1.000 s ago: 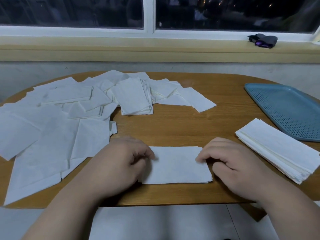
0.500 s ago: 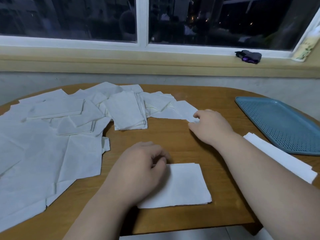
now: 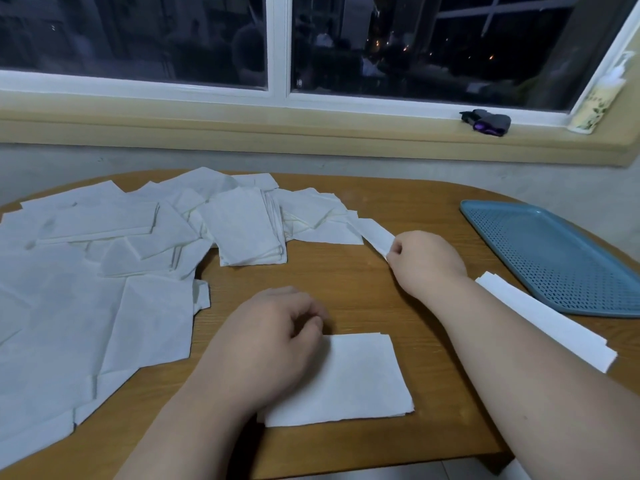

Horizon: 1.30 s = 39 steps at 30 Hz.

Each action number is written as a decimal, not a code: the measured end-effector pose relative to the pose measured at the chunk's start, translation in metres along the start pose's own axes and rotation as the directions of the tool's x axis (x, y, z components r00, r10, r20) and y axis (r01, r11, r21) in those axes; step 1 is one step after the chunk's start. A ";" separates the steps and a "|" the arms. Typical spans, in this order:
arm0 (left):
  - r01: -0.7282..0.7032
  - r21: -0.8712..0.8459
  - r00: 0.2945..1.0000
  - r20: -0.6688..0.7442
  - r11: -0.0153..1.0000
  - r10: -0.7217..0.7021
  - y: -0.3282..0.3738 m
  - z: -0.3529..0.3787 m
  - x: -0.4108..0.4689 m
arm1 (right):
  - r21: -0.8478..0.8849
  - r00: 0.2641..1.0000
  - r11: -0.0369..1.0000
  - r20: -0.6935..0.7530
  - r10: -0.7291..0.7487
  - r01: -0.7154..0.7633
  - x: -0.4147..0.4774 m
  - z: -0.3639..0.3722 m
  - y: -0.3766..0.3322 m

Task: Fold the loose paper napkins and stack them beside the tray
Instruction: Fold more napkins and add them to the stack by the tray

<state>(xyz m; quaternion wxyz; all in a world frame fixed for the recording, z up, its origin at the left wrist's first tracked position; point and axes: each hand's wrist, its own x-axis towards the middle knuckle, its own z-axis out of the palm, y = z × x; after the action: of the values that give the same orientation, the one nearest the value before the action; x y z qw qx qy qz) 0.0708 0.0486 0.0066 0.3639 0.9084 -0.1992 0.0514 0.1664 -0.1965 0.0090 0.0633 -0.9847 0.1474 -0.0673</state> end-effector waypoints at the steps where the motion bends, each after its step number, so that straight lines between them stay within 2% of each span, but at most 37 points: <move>1: 0.001 0.001 1.000 0.001 1.000 -0.001 0.000 0.000 -0.001 | 0.062 1.000 0.998 -0.012 0.010 -0.010 -0.007 -0.005 0.002; 6: 0.022 0.010 1.000 -0.008 1.000 -0.022 0.003 -0.003 -0.006 | 0.386 0.996 0.922 -0.083 0.019 0.014 -0.053 -0.034 0.012; 9: 0.054 0.012 0.998 -0.021 0.998 -0.054 0.003 -0.007 -0.010 | 0.537 0.994 0.839 -0.102 -0.039 0.088 -0.089 -0.049 0.014; 11: 0.085 0.019 0.995 -0.044 0.996 -0.085 0.002 -0.011 -0.013 | 0.574 0.988 0.805 -0.107 -0.111 0.152 -0.114 -0.054 0.015; 15: 0.174 0.001 0.980 -0.097 0.985 -0.173 -0.006 -0.021 -0.020 | 0.497 0.938 0.798 -0.132 -0.320 0.342 -0.149 -0.046 0.019; 18: 0.216 -0.058 0.974 -0.057 0.975 -0.220 -0.012 -0.028 -0.029 | 0.369 0.860 0.779 -0.154 -0.487 0.507 -0.156 -0.033 0.023; 24: 0.241 -0.318 0.959 -0.064 0.917 -0.275 -0.019 -0.029 -0.042 | 0.238 0.746 0.709 -0.145 -0.651 0.664 -0.154 -0.023 0.031; 28: 0.271 -0.213 0.960 -0.015 0.939 -0.281 -0.016 -0.028 -0.044 | 0.197 0.698 0.675 -0.086 -0.711 0.711 -0.158 -0.031 0.034; 32: 0.306 -0.093 0.952 0.017 0.948 -0.305 -0.013 -0.024 -0.040 | 0.190 0.682 0.669 -0.004 -0.732 0.719 -0.157 -0.028 0.035; 39: 0.228 0.123 0.970 0.054 0.966 -0.236 -0.014 -0.019 -0.040 | 0.256 0.706 0.697 0.069 -0.705 0.670 -0.156 -0.026 0.039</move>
<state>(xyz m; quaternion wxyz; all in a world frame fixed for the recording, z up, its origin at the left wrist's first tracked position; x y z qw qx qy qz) 0.0408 0.0842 0.0018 0.3069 0.9464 -0.1006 -0.0111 0.0040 -0.1895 0.0111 0.1496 -0.9574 -0.2459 -0.0214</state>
